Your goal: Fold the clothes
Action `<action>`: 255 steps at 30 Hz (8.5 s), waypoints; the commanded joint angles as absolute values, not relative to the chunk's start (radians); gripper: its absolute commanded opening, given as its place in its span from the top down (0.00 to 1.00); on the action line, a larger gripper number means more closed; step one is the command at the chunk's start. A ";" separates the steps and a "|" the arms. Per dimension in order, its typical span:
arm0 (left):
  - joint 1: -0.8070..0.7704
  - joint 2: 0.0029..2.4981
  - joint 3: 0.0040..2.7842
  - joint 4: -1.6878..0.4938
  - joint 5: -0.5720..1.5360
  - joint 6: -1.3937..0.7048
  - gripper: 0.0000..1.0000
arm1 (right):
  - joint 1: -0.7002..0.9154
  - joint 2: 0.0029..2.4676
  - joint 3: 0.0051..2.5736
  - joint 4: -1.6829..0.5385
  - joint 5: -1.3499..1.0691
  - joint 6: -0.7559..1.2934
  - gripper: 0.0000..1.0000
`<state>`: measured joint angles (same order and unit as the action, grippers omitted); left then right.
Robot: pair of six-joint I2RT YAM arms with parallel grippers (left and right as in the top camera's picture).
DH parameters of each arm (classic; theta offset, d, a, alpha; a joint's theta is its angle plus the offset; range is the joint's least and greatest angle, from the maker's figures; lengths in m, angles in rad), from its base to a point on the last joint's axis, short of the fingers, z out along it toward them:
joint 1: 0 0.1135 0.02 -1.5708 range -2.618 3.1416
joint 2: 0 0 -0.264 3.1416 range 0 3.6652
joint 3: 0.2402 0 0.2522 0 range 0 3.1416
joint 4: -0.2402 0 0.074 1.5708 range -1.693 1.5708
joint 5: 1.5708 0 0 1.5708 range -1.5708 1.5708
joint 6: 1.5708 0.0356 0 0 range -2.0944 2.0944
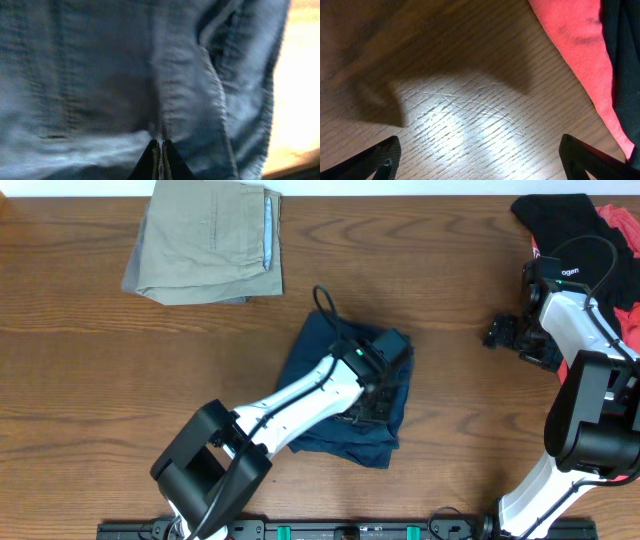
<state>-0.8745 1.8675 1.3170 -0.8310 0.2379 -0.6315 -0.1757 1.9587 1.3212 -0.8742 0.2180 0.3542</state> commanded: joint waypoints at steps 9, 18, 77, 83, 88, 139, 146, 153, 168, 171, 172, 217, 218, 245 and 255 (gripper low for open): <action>-0.918 1.901 1.311 -0.825 0.252 -0.679 0.94 | -0.182 1.930 1.335 -0.875 0.235 0.343 0.01; -0.933 2.001 1.306 -0.778 0.329 -0.686 0.94 | -0.182 1.930 1.335 -0.875 0.235 0.343 0.01; -0.830 1.790 1.323 -0.421 0.036 -0.446 0.84 | -0.182 1.930 1.335 -0.875 0.235 0.343 0.01; -0.830 1.630 1.322 -0.647 0.063 -0.471 0.70 | -0.182 1.930 1.335 -0.875 0.235 0.343 0.01; -0.831 1.640 1.308 -0.838 0.179 -0.517 0.76 | -0.182 1.930 1.335 -0.875 0.235 0.343 0.01; -0.494 1.407 1.063 -0.574 0.426 -0.373 0.02 | -0.182 1.930 1.335 -0.875 0.235 0.343 0.01; -0.173 1.456 1.062 -0.594 0.399 -0.198 0.02 | -0.182 1.930 1.335 -0.875 0.235 0.343 0.01; -0.025 1.633 1.063 -0.580 0.511 -0.077 0.02 | -0.182 1.930 1.335 -0.875 0.235 0.343 0.01; -0.030 1.943 1.062 -0.568 0.854 0.038 0.02 | -0.182 1.930 1.335 -0.875 0.235 0.343 0.01; -0.058 1.973 1.062 -0.564 0.854 0.038 0.02 | -0.182 1.930 1.335 -0.875 0.235 0.343 0.01; -0.072 1.983 1.062 -0.560 0.854 0.038 0.02 | -0.182 1.930 1.335 -0.875 0.235 0.343 0.01; -0.162 1.893 1.669 -0.759 0.365 -0.011 0.94 | -0.182 1.930 1.335 -0.875 0.235 0.343 0.01; -0.161 1.893 1.684 -0.736 0.365 -0.012 0.94 | -0.182 1.930 1.335 -0.875 0.235 0.343 0.01; -0.136 1.893 1.909 -0.519 0.249 -0.020 0.94 | -0.182 1.930 1.335 -0.875 0.235 0.343 0.01; -0.105 1.892 1.947 -0.537 0.249 -0.047 0.94 | -0.182 1.930 1.335 -0.875 0.235 0.343 0.01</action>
<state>-0.1139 1.9221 1.9175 -0.5468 0.2546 -0.0303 -0.1757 1.9587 1.3228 -0.8742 0.2180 0.3542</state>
